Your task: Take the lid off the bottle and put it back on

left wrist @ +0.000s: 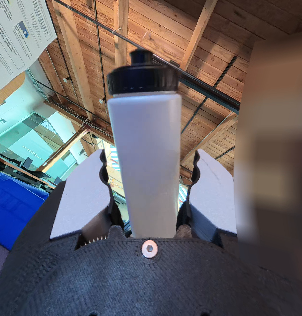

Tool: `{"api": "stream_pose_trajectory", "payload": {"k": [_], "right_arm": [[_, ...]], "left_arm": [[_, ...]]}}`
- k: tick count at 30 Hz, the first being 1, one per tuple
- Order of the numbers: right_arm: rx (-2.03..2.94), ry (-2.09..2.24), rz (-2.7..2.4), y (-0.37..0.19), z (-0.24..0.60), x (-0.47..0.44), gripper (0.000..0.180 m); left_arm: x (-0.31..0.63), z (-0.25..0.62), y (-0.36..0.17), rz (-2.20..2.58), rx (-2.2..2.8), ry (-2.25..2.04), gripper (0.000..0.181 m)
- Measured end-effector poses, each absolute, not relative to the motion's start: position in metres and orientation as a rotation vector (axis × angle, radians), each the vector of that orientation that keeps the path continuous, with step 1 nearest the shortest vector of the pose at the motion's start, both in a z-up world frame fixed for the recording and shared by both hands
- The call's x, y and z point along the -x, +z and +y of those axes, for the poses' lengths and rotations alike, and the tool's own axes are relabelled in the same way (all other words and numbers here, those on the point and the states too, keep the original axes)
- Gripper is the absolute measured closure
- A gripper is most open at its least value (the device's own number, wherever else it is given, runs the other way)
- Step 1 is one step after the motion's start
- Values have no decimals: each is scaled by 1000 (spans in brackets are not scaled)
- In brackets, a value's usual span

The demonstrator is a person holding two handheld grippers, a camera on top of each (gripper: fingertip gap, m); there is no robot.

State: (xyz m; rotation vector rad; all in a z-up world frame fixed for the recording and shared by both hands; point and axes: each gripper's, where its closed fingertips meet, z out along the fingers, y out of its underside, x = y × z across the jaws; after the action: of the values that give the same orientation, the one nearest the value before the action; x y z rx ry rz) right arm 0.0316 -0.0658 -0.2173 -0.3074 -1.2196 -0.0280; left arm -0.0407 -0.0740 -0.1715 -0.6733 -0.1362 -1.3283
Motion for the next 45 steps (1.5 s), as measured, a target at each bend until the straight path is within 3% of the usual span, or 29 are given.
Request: {"api": "stream_pose_trajectory", "payload": {"k": [1, 10, 17, 18, 19, 20, 26, 29, 32, 34, 40, 45], "right_arm": [[324, -49, -1202, -211, -60, -37, 88], [832, -22, -946, -164, 63, -128, 89], [1339, -15, -980, -237, 156, -155, 96], [1382, 28, -988, -247, 159, -154, 107], [1432, 133, -978, -253, 157, -152, 163], [1431, 191, -912, -251, 158, -155, 174], [1563, 105, -944, -278, 171, -177, 164], [1549, 69, -1024, -287, 172, -170, 148], [1588, 111, -1113, -302, 169, -159, 118], [1655, 121, -1067, -306, 167, -161, 111], [1608, 289, -971, -283, 141, -153, 100], [1500, 559, -1148, -279, 82, -129, 92]], "left_arm": [[42, -74, -171, -141, 674, -1318, 84], [25, -68, -177, -69, 780, -1168, 84], [16, -65, -180, -18, 830, -1100, 86], [15, -65, -180, -12, 834, -1092, 86], [14, -65, -180, -6, 841, -1081, 86], [13, -65, -181, 1, 847, -1071, 86], [3, -65, -182, 50, 875, -1049, 87], [-5, -62, -187, 96, 926, -988, 88], [-14, -56, -195, 153, 1005, -880, 90], [-19, -53, -201, 205, 1055, -772, 93], [-35, -57, -217, 425, 1189, -351, 101], [10, -78, -228, 329, 1374, -15, 101]]}}
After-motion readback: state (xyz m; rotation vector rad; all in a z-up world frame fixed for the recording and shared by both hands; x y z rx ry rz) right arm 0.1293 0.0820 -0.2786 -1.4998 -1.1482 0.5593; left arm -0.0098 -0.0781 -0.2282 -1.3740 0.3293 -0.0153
